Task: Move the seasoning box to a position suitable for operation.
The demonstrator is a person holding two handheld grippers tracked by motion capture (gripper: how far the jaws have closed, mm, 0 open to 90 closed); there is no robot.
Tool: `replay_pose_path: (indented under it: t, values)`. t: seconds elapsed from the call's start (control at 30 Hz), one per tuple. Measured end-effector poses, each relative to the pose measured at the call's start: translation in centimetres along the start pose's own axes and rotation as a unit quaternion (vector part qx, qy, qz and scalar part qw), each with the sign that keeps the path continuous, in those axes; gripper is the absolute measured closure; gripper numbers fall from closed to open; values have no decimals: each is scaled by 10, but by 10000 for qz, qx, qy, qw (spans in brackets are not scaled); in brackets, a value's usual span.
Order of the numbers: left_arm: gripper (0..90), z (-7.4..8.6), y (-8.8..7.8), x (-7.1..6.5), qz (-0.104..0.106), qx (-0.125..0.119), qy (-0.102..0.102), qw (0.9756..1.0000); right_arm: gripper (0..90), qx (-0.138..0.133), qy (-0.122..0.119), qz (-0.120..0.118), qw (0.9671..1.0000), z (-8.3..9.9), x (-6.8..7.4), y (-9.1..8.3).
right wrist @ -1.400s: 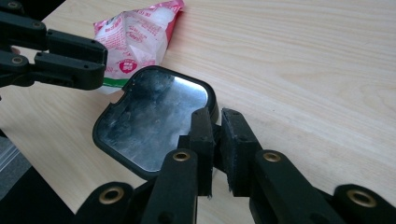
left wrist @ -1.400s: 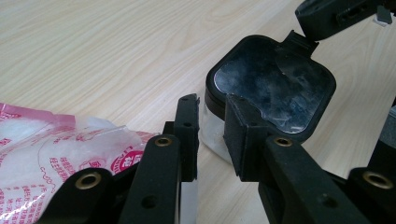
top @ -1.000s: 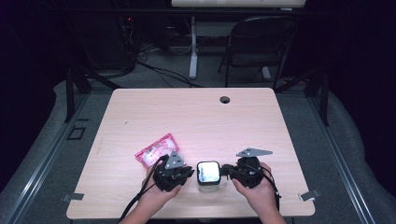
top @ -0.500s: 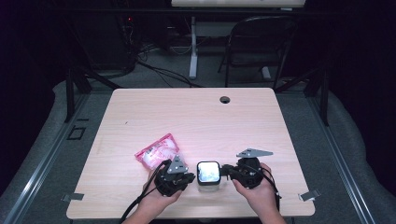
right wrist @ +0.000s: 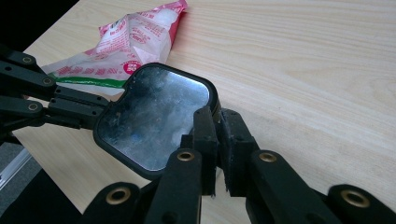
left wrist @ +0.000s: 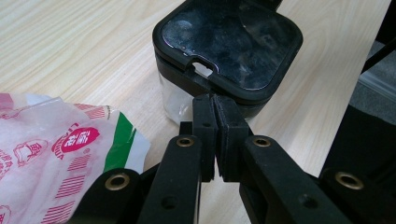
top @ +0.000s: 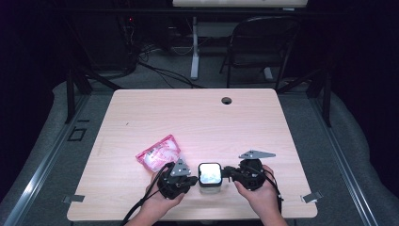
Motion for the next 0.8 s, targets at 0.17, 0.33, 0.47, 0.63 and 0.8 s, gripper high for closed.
replay_pose_path:
  t: [0.17,0.33,0.47,0.63,0.8]
  values:
    - [883,-3,-2,0,29,-94,-53,9999,859,19,19,-20,10000,0,0,0]
    - [882,-6,-3,0,40,-188,-65,9998,835,-32,51,-30,10000,0,0,0]
    - [880,-8,-4,-1,29,-178,-25,9998,775,-18,-47,58,10000,0,-3,0]
    - [861,-14,-6,-2,0,-241,35,9997,635,-39,-465,-23,9989,2,6,0]
    - [820,-20,-8,-3,4,-292,65,9996,527,-122,-828,-268,9961,4,25,-6]
Point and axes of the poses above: each handheld gripper's, and its own axes: y roughly forward along the jaws, z roughly out of its underside, x roughly to its left, the point moved 10 cm from there along y, roughly forward along the jaws, and after that the axes turned 7 degrees about y, right-handed, at the moved point
